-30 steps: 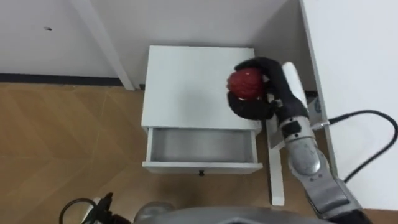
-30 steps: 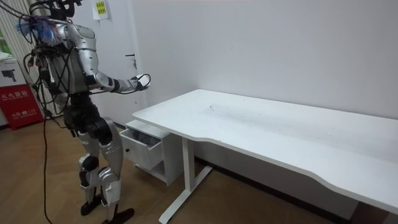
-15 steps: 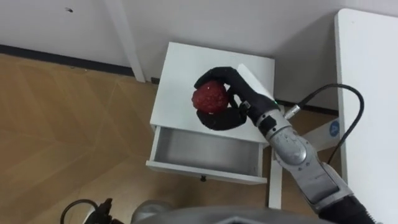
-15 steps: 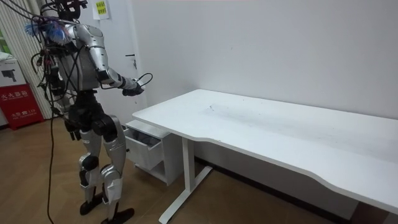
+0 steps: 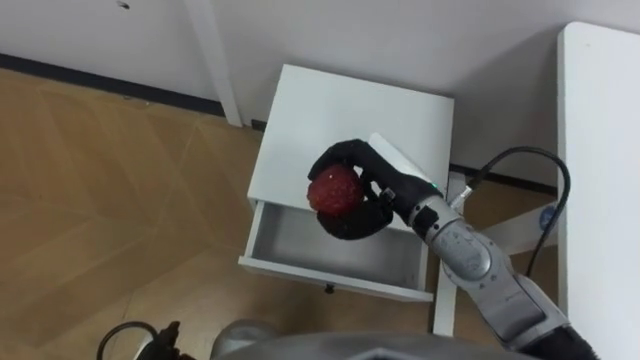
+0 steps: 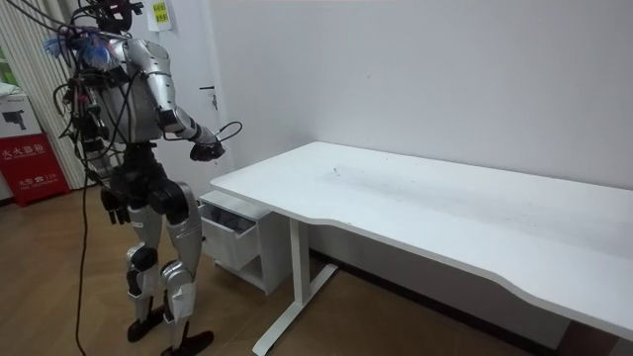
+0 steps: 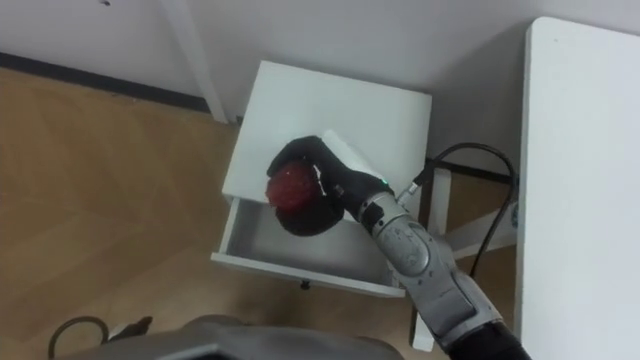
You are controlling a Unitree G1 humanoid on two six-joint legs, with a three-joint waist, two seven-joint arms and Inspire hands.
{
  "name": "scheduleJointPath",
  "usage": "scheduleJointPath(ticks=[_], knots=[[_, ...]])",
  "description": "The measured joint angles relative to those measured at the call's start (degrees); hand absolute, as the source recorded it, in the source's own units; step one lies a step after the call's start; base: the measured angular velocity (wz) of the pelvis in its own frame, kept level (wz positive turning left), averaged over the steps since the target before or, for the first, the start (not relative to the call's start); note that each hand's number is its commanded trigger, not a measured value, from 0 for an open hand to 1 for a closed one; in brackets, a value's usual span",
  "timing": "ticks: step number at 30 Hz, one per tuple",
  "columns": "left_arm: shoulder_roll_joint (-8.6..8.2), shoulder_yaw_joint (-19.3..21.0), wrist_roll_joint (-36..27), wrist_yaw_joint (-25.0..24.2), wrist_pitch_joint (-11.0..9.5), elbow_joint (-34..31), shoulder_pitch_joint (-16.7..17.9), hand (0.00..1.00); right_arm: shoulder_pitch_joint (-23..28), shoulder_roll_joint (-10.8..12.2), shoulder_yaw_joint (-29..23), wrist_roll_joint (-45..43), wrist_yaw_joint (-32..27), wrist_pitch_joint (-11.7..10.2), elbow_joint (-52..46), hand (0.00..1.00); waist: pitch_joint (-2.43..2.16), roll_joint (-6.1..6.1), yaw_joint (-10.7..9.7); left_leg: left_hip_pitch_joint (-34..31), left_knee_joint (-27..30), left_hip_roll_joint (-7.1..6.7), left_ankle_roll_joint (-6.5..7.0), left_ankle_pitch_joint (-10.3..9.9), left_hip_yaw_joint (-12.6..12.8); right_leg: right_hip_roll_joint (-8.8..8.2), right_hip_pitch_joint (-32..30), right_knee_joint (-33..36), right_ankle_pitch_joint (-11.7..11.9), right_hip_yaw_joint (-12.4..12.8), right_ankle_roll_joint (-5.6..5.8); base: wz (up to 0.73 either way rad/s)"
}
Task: Put apple and close drawer
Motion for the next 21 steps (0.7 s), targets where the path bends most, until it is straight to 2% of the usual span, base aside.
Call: scheduleJointPath(ticks=[7, 21], knots=[[0.0, -0.98, 0.03, 0.09, -0.2, -1.14, 0.0, 0.0, 0.18, 0.0, -0.1, -0.09, -0.09, -0.01, 0.23, 0.0, -0.02, 0.6, -0.46, 0.18, -0.01, 0.01, 0.0, 0.0, 0.01, 0.0, 0.13, -0.09, 0.0, 0.0, 0.0, -0.02], [0.02, -0.98, 0.03, 0.34, -0.18, -1.16, 0.03, 0.0, 0.16, 0.03, -0.24, -0.25, -0.21, -0.02, 0.21, 0.0, -0.21, 1.01, -1.66, -0.18, 0.0, -0.05, 0.0, 0.0, 0.1, -0.04, 0.02, -0.22, 0.0, -0.01, 0.0, 0.01]])
